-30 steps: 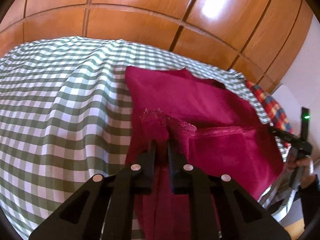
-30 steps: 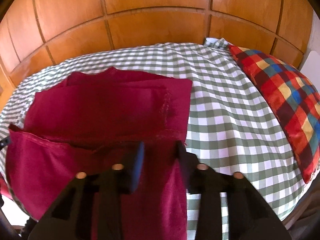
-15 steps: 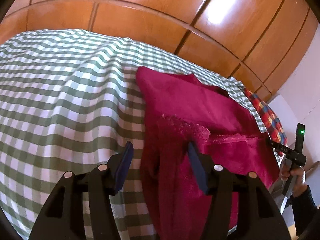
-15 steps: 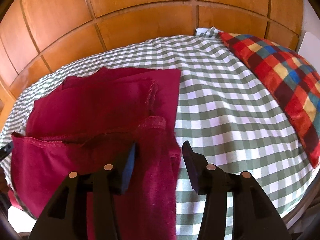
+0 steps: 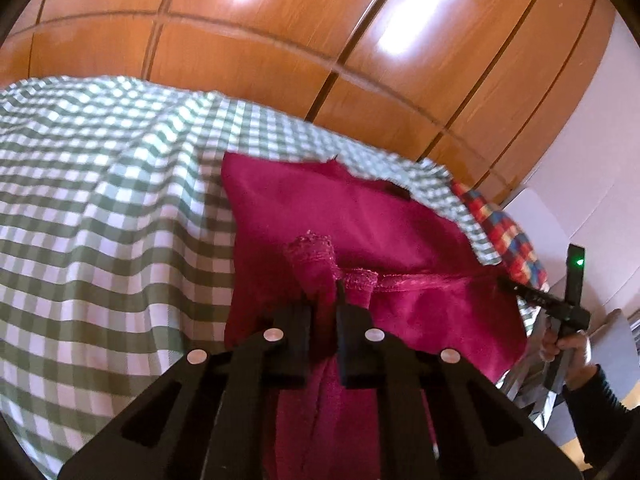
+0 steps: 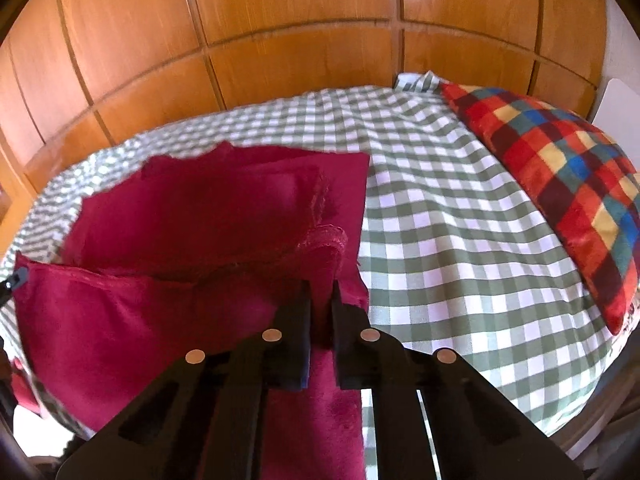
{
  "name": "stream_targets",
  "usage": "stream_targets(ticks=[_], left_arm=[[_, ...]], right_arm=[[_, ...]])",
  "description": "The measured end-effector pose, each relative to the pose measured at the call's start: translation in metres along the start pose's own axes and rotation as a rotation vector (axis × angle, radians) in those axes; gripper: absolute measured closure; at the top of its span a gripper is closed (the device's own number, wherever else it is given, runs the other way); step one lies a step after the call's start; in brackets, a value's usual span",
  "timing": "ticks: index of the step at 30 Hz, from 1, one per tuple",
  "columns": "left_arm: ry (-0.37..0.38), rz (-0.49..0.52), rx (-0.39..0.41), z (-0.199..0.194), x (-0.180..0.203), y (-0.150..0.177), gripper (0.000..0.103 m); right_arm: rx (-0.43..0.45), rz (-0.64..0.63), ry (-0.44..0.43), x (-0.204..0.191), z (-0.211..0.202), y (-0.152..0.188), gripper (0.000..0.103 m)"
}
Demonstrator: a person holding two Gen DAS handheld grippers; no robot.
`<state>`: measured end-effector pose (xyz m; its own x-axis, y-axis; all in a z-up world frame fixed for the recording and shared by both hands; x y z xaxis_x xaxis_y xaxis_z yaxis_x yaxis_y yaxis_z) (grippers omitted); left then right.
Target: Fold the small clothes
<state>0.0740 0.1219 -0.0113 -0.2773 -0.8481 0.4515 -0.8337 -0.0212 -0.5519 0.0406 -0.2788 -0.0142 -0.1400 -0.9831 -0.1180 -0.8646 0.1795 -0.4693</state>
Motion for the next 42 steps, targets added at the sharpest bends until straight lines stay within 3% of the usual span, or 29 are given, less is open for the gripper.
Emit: stream_targets(ticks=[5, 11, 17, 24, 30, 33, 34, 36, 37, 42], left_arm=[[0.021, 0.008, 0.061, -0.023, 0.008, -0.012, 0.095], [-0.047, -0.021, 0.12, -0.025, 0.002, -0.052, 0.095], [-0.136, -0.051, 0.126, 0.003, -0.011, -0.105, 0.095], [-0.223, -0.089, 0.105, 0.05, -0.029, -0.156, 0.095], [-0.339, -0.077, -0.008, 0.106, -0.044, -0.162, 0.094], [-0.375, -0.08, -0.051, 0.118, -0.051, -0.157, 0.077], [-0.364, -0.088, -0.052, 0.116, -0.052, -0.153, 0.07], [-0.332, -0.109, -0.048, 0.106, -0.057, -0.146, 0.066], [-0.314, -0.113, -0.044, 0.1, -0.058, -0.141, 0.066], [-0.231, -0.072, -0.058, 0.07, -0.052, -0.098, 0.063]], right_arm=[[0.066, 0.015, -0.035, -0.004, -0.024, -0.011, 0.096], [0.126, 0.059, -0.011, 0.0, -0.028, -0.046, 0.096], [0.159, 0.121, -0.005, 0.009, -0.012, -0.099, 0.096], [0.1, 0.149, 0.066, 0.007, 0.041, -0.147, 0.096], [-0.045, 0.144, 0.101, 0.008, 0.102, -0.148, 0.096], [-0.066, 0.162, 0.046, 0.015, 0.106, -0.142, 0.092], [-0.06, 0.162, 0.02, 0.018, 0.1, -0.139, 0.088], [-0.044, 0.164, -0.008, 0.022, 0.087, -0.131, 0.063], [-0.027, 0.168, -0.035, 0.028, 0.076, -0.123, 0.059], [-0.023, 0.169, -0.156, 0.044, 0.033, -0.078, 0.056]])
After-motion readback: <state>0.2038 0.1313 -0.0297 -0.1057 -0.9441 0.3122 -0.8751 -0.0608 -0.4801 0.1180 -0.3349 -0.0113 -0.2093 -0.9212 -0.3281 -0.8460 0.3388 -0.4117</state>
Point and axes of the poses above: each gripper's, at about its wrist camera, not at the fingertips, and z roughly the way its jaws point, x to its right, y to its underside, the point moved 2 cm from there along z, roughly the way its jaws point, and after that the axes turned 9 degrees about -x, right-handed, at the moved point
